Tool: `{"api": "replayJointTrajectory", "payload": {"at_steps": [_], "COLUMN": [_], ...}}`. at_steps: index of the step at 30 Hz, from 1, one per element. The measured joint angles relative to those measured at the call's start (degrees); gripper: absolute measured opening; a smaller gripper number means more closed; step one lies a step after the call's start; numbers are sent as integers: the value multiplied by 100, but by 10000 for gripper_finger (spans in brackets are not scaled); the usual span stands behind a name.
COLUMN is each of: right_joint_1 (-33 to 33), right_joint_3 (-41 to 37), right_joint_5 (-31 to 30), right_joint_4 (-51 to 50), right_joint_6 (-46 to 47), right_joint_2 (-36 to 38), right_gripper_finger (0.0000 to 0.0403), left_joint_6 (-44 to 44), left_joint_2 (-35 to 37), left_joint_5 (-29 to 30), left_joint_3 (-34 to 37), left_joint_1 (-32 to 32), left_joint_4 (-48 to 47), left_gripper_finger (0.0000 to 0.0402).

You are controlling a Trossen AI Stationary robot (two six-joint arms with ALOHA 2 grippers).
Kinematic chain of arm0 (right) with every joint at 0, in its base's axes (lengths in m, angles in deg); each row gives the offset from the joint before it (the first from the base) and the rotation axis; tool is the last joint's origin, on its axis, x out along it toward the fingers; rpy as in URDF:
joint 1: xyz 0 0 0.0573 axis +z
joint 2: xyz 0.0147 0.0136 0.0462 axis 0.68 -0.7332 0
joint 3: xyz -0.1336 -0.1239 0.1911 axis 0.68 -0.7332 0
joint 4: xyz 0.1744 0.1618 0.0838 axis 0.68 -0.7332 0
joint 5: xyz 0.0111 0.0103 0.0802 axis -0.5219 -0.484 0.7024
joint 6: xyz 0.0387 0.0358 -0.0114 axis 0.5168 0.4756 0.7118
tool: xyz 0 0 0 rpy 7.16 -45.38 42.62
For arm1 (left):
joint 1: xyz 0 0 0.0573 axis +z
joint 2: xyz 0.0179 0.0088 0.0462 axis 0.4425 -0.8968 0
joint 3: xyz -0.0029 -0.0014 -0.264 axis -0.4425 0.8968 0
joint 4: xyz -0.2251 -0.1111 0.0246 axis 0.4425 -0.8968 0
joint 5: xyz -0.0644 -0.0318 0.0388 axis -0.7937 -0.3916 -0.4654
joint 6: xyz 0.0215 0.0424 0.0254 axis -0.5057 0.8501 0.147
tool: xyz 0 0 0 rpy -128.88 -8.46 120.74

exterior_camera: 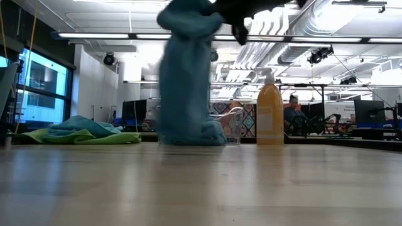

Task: Sort microfiber towel by color & place in baskets
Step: Put the blue microfiber towel into the transparent bin

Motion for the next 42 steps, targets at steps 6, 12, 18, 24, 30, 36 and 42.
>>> {"api": "replayJointTrajectory", "payload": {"at_steps": [6,12,18,24,30,36,42], "right_joint_1": [-1383,-2113,-2531,-2546,-2549,-2539,-2541], "right_joint_3": [260,1294,2491,3202,3331,3331,3327], "right_joint_5": [856,877,853,618,80,-912,-1079], "right_joint_4": [861,440,-327,-603,-1178,-2743,-3785], "right_joint_6": [-300,-982,-1020,-743,-392,-340,100], "right_joint_2": [-2,-197,-822,-1616,-2063,-2045,-2046], "right_gripper_finger": [1,1,0,0,0,0,0], "left_joint_6": [1,2,276,646,791,761,761], "left_joint_2": [2,0,0,0,45,126,153], "left_joint_5": [248,841,1362,1381,1369,1095,993], "left_joint_3": [0,0,0,0,0,0,0], "left_joint_1": [0,-1,0,0,0,0,0], "left_joint_4": [500,741,759,975,1007,990,983], "left_gripper_finger": [209,209,209,209,209,209,209]}}
